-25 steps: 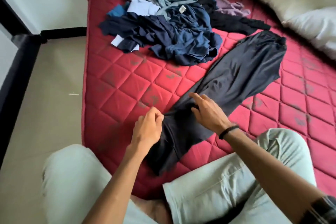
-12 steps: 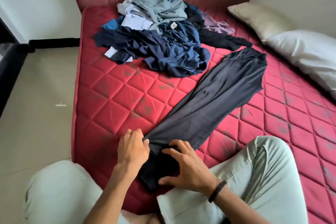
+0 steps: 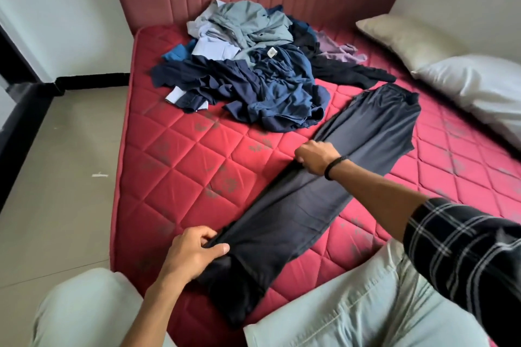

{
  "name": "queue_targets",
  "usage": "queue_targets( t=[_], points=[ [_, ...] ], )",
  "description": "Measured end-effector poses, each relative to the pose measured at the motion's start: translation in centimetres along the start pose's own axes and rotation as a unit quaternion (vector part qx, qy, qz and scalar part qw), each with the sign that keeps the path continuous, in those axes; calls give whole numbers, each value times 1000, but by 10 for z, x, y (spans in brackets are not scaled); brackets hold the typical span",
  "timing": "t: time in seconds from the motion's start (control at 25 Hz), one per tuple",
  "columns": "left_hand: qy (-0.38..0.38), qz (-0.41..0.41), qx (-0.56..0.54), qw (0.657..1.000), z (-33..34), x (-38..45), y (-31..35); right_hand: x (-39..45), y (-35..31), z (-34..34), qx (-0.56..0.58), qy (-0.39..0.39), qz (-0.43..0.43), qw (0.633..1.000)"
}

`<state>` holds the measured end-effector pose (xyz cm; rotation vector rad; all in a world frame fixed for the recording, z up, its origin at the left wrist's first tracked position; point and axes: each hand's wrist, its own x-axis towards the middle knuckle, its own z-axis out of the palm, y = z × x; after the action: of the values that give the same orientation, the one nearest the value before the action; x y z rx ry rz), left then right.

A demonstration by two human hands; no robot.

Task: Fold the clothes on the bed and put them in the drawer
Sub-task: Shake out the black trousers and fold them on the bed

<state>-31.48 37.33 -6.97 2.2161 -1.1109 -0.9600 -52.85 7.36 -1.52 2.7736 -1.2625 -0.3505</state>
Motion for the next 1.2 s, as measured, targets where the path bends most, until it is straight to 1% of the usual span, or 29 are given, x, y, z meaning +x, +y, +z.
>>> queue_targets(
  t=[0.04, 0.12, 0.16, 0.2, 0.28, 0.36, 0.4, 0.48, 0.52, 0.56, 0.6, 0.64, 0.68, 0.72, 0.76, 0.8, 0.84, 0.88, 0.96, 1.04, 1.12, 1.16, 1.2],
  points=[
    [5, 5, -12, 1000, 0, 3, -6, 6, 2, -4, 11, 26, 8, 1000],
    [22, 5, -55, 998, -2, 8, -14, 17, 6, -9, 74, 94, 42, 992],
    [36, -9, -101, 994, -5, 8, -16, 18, 4, -8, 110, 115, 53, 986],
    [47, -36, -171, 983, -7, 8, -15, 17, 0, -3, 143, 131, 55, 979],
    [35, -128, -318, 939, -6, 3, -16, 0, -16, 17, 184, 147, 30, 971],
    [-36, -200, -401, 893, -5, -7, -16, -31, -36, 46, 206, 140, -14, 968],
    [-72, -221, -428, 873, -4, -13, -16, -51, -44, 58, 206, 132, -29, 969],
    [-105, -227, -465, 849, -1, -23, -13, -94, -49, 77, 190, 128, -46, 972],
    [-95, -216, -482, 844, 3, -24, -15, -112, -48, 83, 180, 136, -49, 973],
    [-68, -204, -500, 839, 5, -25, -16, -126, -45, 87, 177, 149, -49, 972],
    [-33, -191, -515, 835, 8, -23, -17, -135, -44, 90, 185, 161, -45, 968],
    [7, -180, -513, 839, 11, -21, -17, -141, -43, 89, 197, 168, -38, 965],
    [42, -165, -498, 851, 13, -19, -18, -143, -47, 88, 209, 168, -33, 963],
    [86, -144, -451, 877, 13, -17, -18, -144, -55, 87, 212, 164, -30, 963],
    [128, -116, -388, 905, 12, -19, -16, -147, -63, 86, 208, 157, -30, 965],
    [163, -99, -335, 923, 10, -20, -15, -149, -74, 84, 200, 146, -32, 968],
    [204, -76, -311, 925, 7, -24, -12, -151, -85, 80, 186, 134, -39, 973],
    [232, -57, -317, 918, 0, -28, -5, -154, -97, 74, 169, 120, -43, 977],
    [275, -48, -360, 890, -22, -40, 9, -162, -123, 59, 154, 78, -47, 984],
    [301, -37, -398, 866, -51, -57, 14, -173, -156, 37, 181, 25, -67, 981],
    [306, -38, -416, 856, -84, -79, 16, -182, -188, 3, 249, -53, -112, 961],
    [299, -40, -417, 857, -100, -89, 18, -185, -202, -22, 299, -101, -146, 938],
    [283, -33, -416, 864, -115, -100, 23, -184, -213, -48, 365, -156, -178, 900]
  ],
)
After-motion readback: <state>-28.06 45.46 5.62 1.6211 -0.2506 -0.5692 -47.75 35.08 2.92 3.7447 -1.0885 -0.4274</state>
